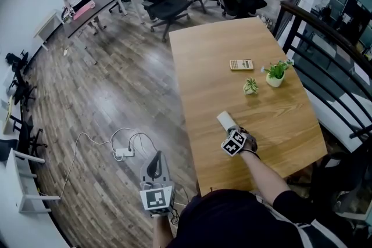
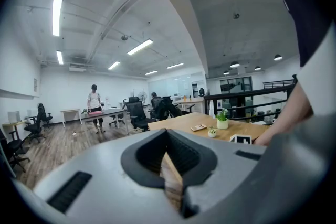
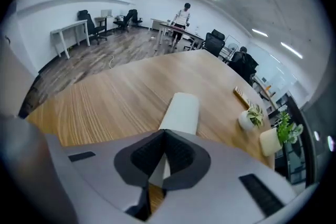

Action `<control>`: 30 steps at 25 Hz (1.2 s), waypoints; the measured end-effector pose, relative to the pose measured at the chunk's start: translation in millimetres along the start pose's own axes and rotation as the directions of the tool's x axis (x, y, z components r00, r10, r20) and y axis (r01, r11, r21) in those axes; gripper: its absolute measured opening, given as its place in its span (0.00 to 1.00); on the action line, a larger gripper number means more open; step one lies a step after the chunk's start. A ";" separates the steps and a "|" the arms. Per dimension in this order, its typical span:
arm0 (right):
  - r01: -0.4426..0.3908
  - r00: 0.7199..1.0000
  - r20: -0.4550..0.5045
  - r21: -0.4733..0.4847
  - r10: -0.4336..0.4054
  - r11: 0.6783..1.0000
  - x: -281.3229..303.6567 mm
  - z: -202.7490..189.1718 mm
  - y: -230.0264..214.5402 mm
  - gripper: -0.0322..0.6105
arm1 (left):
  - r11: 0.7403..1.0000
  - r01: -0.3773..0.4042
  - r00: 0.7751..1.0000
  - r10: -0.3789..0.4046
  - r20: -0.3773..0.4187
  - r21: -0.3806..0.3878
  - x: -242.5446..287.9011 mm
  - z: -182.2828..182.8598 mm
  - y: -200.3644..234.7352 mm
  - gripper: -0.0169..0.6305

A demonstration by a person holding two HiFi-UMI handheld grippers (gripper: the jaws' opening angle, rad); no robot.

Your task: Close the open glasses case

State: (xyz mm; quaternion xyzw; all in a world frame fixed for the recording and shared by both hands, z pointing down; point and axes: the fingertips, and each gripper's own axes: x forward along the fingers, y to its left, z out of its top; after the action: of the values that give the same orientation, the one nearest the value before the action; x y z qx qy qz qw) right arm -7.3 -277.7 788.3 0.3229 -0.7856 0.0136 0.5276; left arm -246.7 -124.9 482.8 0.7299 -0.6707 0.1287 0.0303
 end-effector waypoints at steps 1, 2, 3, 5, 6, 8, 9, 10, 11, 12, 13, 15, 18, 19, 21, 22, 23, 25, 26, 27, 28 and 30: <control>0.010 1.000 -0.006 -0.007 -0.010 1.000 0.9 0.0 0.6 0.07 | 1.000 0.002 1.000 -0.002 0.002 0.001 -0.2 0.9 -0.7 0.02; 0.005 1.000 -0.007 0.003 -0.005 1.000 1.6 -0.1 1.2 0.07 | 1.000 0.004 1.000 -0.004 0.004 0.001 -0.6 1.8 -1.7 0.02; -0.009 1.000 -0.005 0.024 0.009 1.000 1.3 -0.1 1.2 0.07 | 1.000 0.007 1.000 -0.007 0.005 0.001 -1.4 2.6 -2.6 0.02; -0.036 0.999 0.013 0.072 0.035 0.997 -5.3 1.7 -3.4 0.07 | 1.000 0.011 1.000 -0.011 0.008 0.001 -3.7 4.0 -3.5 0.02; -0.038 0.999 0.037 0.090 0.035 0.995 -12.0 4.7 -7.5 0.07 | 1.000 0.013 1.000 -0.013 0.010 0.000 -4.6 4.8 -3.4 0.02; -0.024 0.992 0.127 0.105 0.011 0.994 -32.2 17.0 -14.9 0.07 | 1.000 0.017 1.000 -0.017 0.017 -0.001 -5.3 6.0 -2.3 0.02; -0.022 0.982 0.188 0.113 0.000 0.993 -45.4 25.4 -16.9 0.07 | 1.000 0.020 1.000 -0.020 0.020 -0.001 -5.1 6.0 -1.9 0.02; -0.029 0.966 0.259 0.132 -0.006 0.991 -61.1 34.8 -18.4 0.07 | 1.000 0.024 0.999 -0.024 0.021 0.000 -4.4 5.7 -2.1 0.02; -0.043 0.941 0.339 0.164 -0.015 0.985 -80.0 45.1 -20.6 0.07 | 1.000 0.030 0.999 -0.030 0.022 0.001 -3.2 5.6 -3.0 0.02; -0.058 0.906 0.423 0.204 -0.035 0.977 -102.5 55.7 -24.7 0.07 | 0.999 0.038 0.999 -0.038 0.023 0.002 -1.6 6.0 -4.6 0.02; -0.067 0.862 0.503 0.245 -0.068 0.967 -128.1 66.1 -31.0 0.07 | 0.999 0.047 0.999 -0.047 0.024 0.004 0.5 6.9 -6.8 0.02; -0.057 0.764 0.626 0.306 -0.156 0.950 -179.6 78.8 -46.5 0.07 | 0.998 0.069 0.997 -0.070 0.029 0.013 5.2 9.6 -12.5 0.02; -0.007 0.611 0.742 0.353 -0.276 0.935 -252.7 83.3 -67.1 0.07 | 0.995 0.094 0.995 -0.095 0.043 0.024 11.6 14.1 -22.2 0.02; 0.023 0.554 0.770 0.365 -0.315 0.931 -277.8 83.7 -73.1 0.07 | 0.995 0.101 0.994 -0.102 0.046 0.026 13.6 15.4 -25.3 0.02; 0.097 0.456 0.801 0.389 -0.388 0.916 -322.3 80.1 -80.7 0.07 | 0.992 0.117 0.992 -0.119 0.044 0.035 17.2 17.0 -30.9 0.02; 0.132 0.422 0.802 0.406 -0.422 0.904 -339.5 75.7 -82.7 0.07 | 0.991 0.126 0.991 -0.127 0.041 0.040 18.7 17.4 -32.9 0.02; 0.159 0.401 0.795 0.429 -0.455 0.889 -352.8 69.6 -84.6 0.07 | 0.990 0.132 0.990 -0.133 0.039 0.046 19.9 17.9 -34.1 0.02; 0.183 0.380 0.770 0.481 -0.513 0.858 -371.2 55.7 -90.2 0.07 | 0.989 0.138 0.989 -0.140 0.039 0.054 21.8 20.0 -34.6 0.02; 0.189 0.375 0.757 0.503 -0.535 0.844 -377.2 48.7 -93.5 0.07 | 0.989 0.139 0.989 -0.141 0.040 0.057 22.6 21.6 -34.7 0.02; 0.190 0.373 0.746 0.521 -0.552 0.832 -381.3 42.0 -96.3 0.07 | 0.988 0.141 0.989 -0.143 0.041 0.061 23.3 23.1 -34.9 0.02; 0.190 0.376 0.735 0.535 -0.564 0.823 -383.4 35.8 -98.2 0.07 | 0.987 0.142 0.989 -0.145 0.040 0.070 23.9 24.6 -35.3 0.02; 0.194 0.405 0.710 0.549 -0.576 0.813 -382.3 25.8 -100.6 0.07 | 0.985 0.146 0.988 -0.150 0.036 0.090 25.2 27.6 -36.7 0.02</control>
State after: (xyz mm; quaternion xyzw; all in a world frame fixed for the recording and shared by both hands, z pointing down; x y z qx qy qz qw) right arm 113.8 -178.2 424.4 0.5580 -0.8210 -0.1197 -0.0158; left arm -204.7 -151.8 466.7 0.7809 -0.6088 0.1397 -0.0060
